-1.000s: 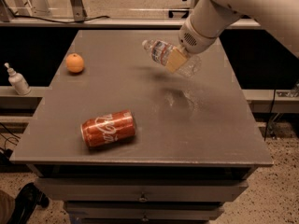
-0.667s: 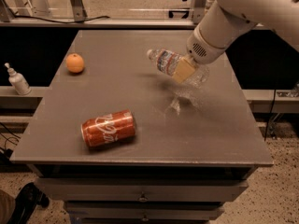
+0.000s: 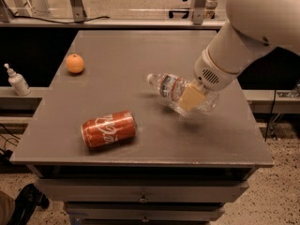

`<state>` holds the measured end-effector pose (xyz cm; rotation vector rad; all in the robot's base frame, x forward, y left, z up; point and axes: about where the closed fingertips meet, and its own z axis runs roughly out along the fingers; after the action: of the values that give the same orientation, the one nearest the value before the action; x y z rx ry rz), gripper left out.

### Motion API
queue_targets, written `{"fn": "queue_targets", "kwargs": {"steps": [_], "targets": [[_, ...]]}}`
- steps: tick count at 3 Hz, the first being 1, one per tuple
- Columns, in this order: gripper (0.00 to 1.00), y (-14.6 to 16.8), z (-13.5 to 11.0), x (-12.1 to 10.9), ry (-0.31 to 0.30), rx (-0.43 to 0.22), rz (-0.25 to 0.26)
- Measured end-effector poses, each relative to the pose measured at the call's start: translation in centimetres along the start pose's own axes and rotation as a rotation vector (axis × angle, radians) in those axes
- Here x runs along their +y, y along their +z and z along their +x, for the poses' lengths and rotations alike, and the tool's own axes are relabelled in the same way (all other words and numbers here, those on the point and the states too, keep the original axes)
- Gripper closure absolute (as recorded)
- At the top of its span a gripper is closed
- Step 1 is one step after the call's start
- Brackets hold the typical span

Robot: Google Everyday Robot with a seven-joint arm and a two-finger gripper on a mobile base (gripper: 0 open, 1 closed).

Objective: Move water bottle near coke can

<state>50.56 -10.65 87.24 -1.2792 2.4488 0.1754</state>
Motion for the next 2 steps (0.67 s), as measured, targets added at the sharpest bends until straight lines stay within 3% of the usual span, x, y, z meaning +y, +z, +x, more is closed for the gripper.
{"fn": "queue_targets", "kwargs": {"steps": [2], "targets": [[1.0, 0.3, 2.8, 5.2, -0.019, 0.012, -0.075]]}}
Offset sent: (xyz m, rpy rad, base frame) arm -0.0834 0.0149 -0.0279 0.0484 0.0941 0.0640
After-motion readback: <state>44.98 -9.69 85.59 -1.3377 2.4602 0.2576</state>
